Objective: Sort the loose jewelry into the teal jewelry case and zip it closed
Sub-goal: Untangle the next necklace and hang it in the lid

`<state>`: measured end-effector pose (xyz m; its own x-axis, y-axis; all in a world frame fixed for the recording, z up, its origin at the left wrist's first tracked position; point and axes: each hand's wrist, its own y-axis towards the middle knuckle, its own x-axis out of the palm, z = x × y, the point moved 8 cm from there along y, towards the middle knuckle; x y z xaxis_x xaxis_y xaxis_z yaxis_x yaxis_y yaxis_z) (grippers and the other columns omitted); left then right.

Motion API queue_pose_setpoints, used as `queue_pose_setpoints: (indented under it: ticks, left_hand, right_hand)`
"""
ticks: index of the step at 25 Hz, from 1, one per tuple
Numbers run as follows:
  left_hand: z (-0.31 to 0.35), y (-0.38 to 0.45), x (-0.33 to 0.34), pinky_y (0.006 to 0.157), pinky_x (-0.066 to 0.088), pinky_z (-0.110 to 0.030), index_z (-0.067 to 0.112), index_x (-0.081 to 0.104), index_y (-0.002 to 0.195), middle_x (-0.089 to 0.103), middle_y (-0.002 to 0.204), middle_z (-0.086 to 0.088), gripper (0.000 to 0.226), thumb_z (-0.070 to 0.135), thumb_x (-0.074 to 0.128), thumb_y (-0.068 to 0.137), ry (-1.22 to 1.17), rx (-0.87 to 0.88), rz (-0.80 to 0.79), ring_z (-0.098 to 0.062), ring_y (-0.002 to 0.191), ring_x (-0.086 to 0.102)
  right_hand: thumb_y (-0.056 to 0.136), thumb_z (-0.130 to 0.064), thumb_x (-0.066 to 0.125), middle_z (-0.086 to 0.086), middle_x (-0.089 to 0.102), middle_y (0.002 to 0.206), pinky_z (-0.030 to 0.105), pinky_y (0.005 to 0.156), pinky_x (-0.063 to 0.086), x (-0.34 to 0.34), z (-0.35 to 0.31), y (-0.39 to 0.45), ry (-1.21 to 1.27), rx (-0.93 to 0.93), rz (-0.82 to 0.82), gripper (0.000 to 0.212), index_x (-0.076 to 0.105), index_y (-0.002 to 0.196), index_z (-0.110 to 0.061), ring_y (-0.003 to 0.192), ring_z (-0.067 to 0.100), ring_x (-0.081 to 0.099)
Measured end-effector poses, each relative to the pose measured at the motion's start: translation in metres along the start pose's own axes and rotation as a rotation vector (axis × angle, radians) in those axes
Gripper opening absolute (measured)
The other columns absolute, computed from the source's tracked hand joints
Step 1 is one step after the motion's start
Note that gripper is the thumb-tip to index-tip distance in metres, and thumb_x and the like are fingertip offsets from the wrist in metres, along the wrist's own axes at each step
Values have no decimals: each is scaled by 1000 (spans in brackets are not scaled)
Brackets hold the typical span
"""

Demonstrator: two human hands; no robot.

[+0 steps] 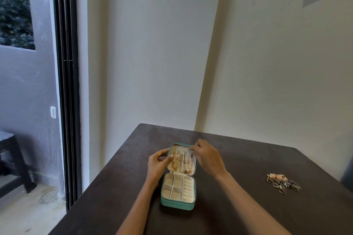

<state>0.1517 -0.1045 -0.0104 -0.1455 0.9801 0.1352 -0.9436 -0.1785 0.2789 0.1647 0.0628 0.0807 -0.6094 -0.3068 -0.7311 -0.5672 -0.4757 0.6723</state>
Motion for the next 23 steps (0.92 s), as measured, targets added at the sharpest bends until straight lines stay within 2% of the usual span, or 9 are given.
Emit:
queue_pose_setpoints:
  ticks: [2, 4, 6, 9, 15, 19, 23]
  left_hand:
    - [2, 0, 0, 74, 59, -37, 16, 67, 106, 73, 92, -6, 25, 12, 70, 82, -14, -2, -3, -20, 82, 72]
    - [3, -1, -1, 74, 59, -37, 14, 66, 108, 73, 92, -7, 26, 10, 69, 82, -14, -1, -4, -21, 82, 72]
    - [4, -3, 0, 72, 60, -35, 13, 66, 108, 73, 91, -7, 26, 9, 69, 82, -14, 5, -5, -21, 80, 72]
    - [7, -5, 0, 68, 60, -28, 13, 66, 107, 73, 91, -7, 25, 7, 68, 83, -21, 13, 3, -18, 77, 72]
    - [10, -5, 1, 65, 59, -26, 13, 66, 106, 73, 90, -7, 24, 6, 67, 83, -13, 33, 10, -19, 77, 72]
    - [10, -7, 2, 63, 59, -24, 19, 67, 98, 74, 82, 0, 20, 6, 67, 83, -4, 17, 18, -16, 74, 72]
    - [8, -6, 2, 67, 60, -29, 20, 66, 98, 74, 88, -5, 19, 8, 67, 83, 13, 21, 16, -21, 78, 72]
  right_hand:
    - [75, -15, 78, -4, 56, 77, 13, 45, 41, -6, 4, -17, 91, 65, 64, 17, 71, 90, -17, 56, 8, 52]
    - [78, -5, 71, -3, 51, 78, 16, 45, 43, -4, 0, -38, 62, 36, 41, 29, 68, 103, -21, 58, 8, 48]
    - [75, 3, 67, -4, 48, 79, 20, 47, 43, 2, -3, -57, -8, -11, -10, 46, 64, 112, -25, 60, 9, 45]
    - [66, 10, 66, -5, 45, 80, 21, 51, 40, 8, 0, -68, -21, 27, -42, 63, 62, 117, -27, 63, 10, 44]
    - [68, 3, 69, -7, 46, 79, 18, 54, 37, 9, -12, -68, 9, 2, -60, 48, 62, 105, -28, 65, 8, 42]
    - [67, 7, 63, -6, 46, 83, 17, 56, 37, 7, -2, -70, 24, 88, -20, 58, 61, 115, -25, 69, 9, 45]
    - [65, 5, 69, -8, 45, 80, 17, 55, 38, 11, -7, -72, 22, 61, -59, 51, 65, 103, -28, 69, 9, 45]
